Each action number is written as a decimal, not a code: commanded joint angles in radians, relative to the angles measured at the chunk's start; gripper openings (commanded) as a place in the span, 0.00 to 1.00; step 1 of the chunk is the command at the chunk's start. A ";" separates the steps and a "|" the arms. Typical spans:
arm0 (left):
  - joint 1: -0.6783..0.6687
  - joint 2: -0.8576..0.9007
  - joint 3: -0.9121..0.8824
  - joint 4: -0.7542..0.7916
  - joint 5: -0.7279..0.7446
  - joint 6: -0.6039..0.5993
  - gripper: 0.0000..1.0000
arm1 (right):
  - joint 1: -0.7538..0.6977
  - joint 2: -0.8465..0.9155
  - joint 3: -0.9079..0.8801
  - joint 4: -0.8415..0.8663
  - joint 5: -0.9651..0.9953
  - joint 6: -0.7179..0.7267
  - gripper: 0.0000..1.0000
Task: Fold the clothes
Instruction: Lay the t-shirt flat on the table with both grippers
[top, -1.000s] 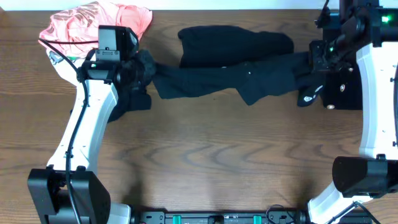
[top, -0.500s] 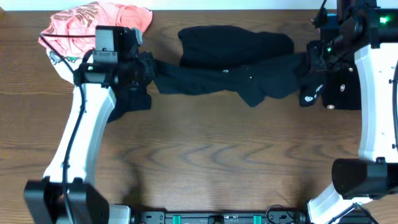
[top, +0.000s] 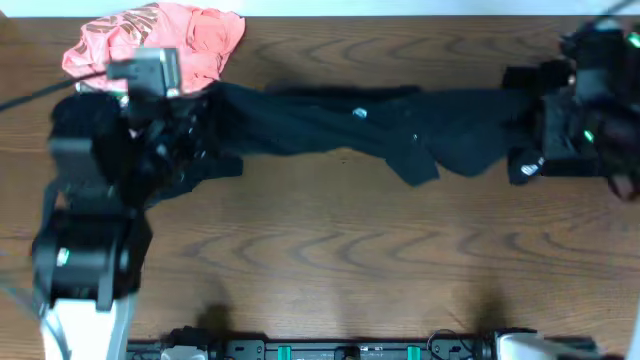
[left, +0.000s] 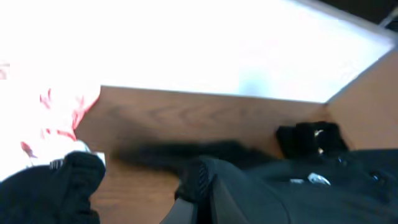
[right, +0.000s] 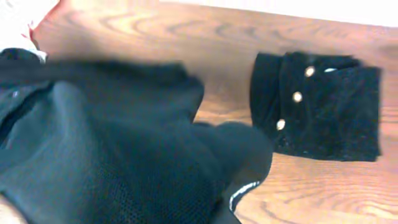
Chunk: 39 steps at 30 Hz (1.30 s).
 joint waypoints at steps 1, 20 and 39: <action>0.008 -0.093 0.019 -0.019 -0.005 0.016 0.06 | 0.003 -0.102 0.014 -0.012 0.040 0.021 0.01; 0.008 -0.419 0.040 -0.067 0.008 -0.064 0.06 | 0.003 -0.371 0.136 -0.160 0.076 0.087 0.01; 0.008 -0.115 0.047 -0.049 0.005 -0.043 0.06 | 0.003 -0.074 0.140 -0.133 0.066 0.083 0.01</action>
